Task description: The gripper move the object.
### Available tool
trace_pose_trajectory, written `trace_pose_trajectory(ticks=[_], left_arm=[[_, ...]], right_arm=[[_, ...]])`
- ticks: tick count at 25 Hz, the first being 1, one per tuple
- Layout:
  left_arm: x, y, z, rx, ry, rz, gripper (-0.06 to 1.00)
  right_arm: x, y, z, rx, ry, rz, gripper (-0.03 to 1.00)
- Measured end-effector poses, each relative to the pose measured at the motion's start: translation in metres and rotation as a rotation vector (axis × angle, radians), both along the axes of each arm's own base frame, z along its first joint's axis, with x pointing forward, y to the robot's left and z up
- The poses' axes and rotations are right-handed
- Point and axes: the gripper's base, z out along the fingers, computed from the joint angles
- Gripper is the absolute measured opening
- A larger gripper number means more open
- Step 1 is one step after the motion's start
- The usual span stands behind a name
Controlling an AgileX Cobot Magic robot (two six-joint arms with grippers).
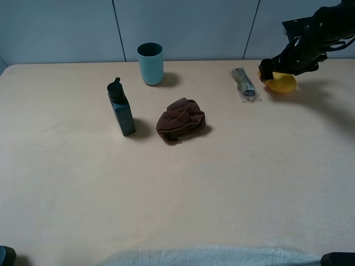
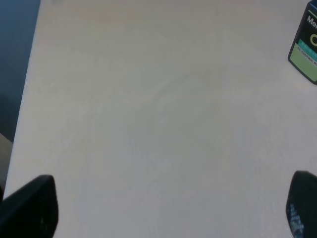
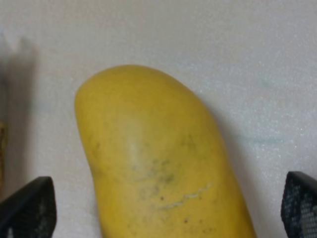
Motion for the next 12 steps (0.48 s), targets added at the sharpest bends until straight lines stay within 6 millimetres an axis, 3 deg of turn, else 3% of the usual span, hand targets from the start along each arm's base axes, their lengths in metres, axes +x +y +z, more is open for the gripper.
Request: trace_pose_trajectory(ticks=[12], left_arm=[[0.0,0.0,0.0,0.0,0.0,0.0,0.93]], right_arm=[[0.0002,0.0,0.0073,0.001,-0.019,0.0,0.69]])
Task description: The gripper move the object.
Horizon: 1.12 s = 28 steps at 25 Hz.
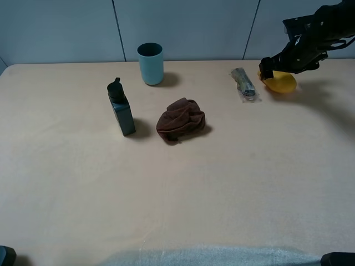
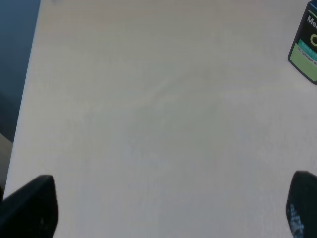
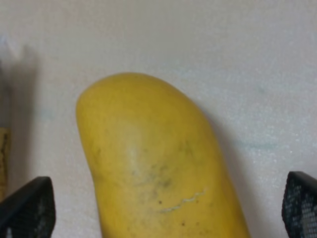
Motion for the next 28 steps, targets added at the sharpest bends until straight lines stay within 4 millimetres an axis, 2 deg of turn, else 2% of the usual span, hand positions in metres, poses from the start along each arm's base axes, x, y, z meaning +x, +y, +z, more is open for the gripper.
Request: trace_pose_trajectory(ticks=[2,9,16,21,28], left_arm=[[0.0,0.0,0.0,0.0,0.0,0.0,0.93],[0.0,0.0,0.0,0.0,0.0,0.0,0.93],[0.0,0.0,0.0,0.0,0.0,0.0,0.93],[0.0,0.0,0.0,0.0,0.0,0.0,0.93],[0.0,0.0,0.0,0.0,0.0,0.0,0.93]], right_arm=[[-0.001,0.0,0.009,0.0,-0.013,-0.001,0.69],[-0.014,-0.002,0.058,0.004,-0.024,-0.018,0.69],[-0.042,-0.001,0.105,0.047,0.048,-0.05,0.69],[-0.066,0.002,0.134,0.074,0.118,-0.01,0.69],[-0.098,0.005,0.158,0.119,0.26,-0.002,0.69]])
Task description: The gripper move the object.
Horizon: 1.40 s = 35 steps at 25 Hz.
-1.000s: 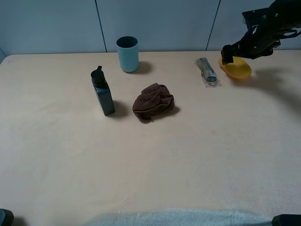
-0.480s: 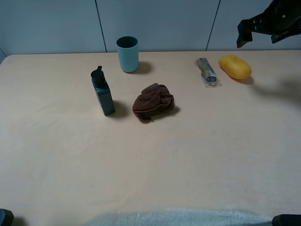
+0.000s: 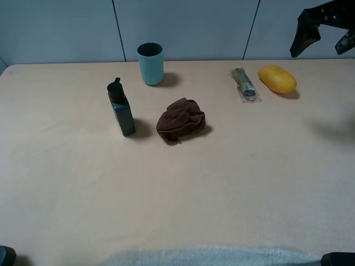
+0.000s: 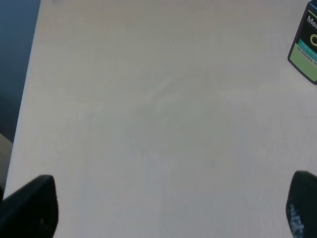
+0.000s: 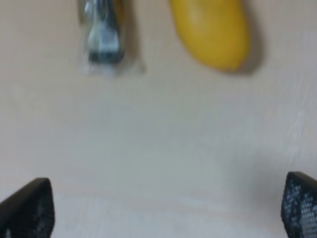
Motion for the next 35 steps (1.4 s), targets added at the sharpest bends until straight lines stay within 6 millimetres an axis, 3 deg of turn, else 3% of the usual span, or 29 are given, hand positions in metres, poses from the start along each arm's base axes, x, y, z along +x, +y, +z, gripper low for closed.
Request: trace_pose_trajectory(ticks=[5,12,21,29,35], left_arm=[[0.0,0.0,0.0,0.0,0.0,0.0,0.93],[0.0,0.0,0.0,0.0,0.0,0.0,0.93],[0.0,0.0,0.0,0.0,0.0,0.0,0.93],[0.0,0.0,0.0,0.0,0.0,0.0,0.93],[0.0,0.0,0.0,0.0,0.0,0.0,0.93]], right_arm=[[-0.019,0.001,0.009,0.011,0.108,0.012,0.69],[-0.047,0.001,0.028,0.035,0.082,-0.002,0.69],[-0.119,-0.003,0.048,0.046,0.003,-0.02,0.69],[-0.191,-0.007,0.07,0.059,-0.167,-0.02,0.69],[-0.245,-0.01,0.074,0.077,-0.3,-0.035,0.69]])
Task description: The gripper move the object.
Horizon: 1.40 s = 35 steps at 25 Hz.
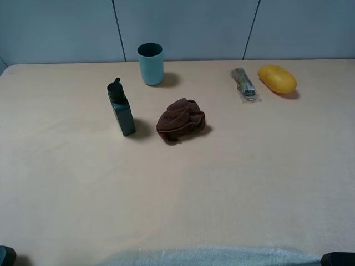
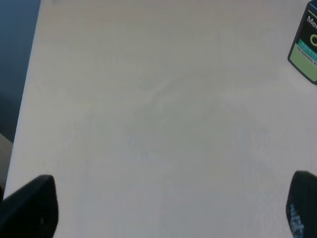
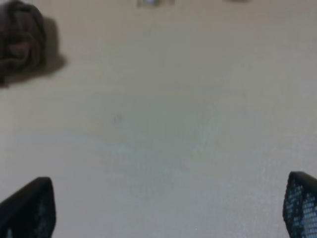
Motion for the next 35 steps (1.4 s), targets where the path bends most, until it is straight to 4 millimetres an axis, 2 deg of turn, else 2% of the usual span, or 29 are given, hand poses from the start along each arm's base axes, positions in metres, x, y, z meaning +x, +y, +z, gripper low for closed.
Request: trace_pose_trajectory(ticks=[8,15,22,28,35], left_arm=[[0.0,0.0,0.0,0.0,0.0,0.0,0.93],[0.0,0.0,0.0,0.0,0.0,0.0,0.93],[0.0,0.0,0.0,0.0,0.0,0.0,0.93],[0.0,0.0,0.0,0.0,0.0,0.0,0.93],[0.0,0.0,0.0,0.0,0.0,0.0,0.93]], right_arm=[[-0.056,-0.003,-0.017,0.008,-0.134,-0.001,0.69],[-0.088,-0.005,-0.043,0.01,-0.225,-0.003,0.69],[-0.115,-0.009,-0.065,0.009,-0.441,-0.022,0.69],[-0.112,-0.015,-0.078,-0.064,-0.463,-0.057,0.69],[-0.106,-0.017,-0.082,-0.082,-0.487,-0.068,0.69]])
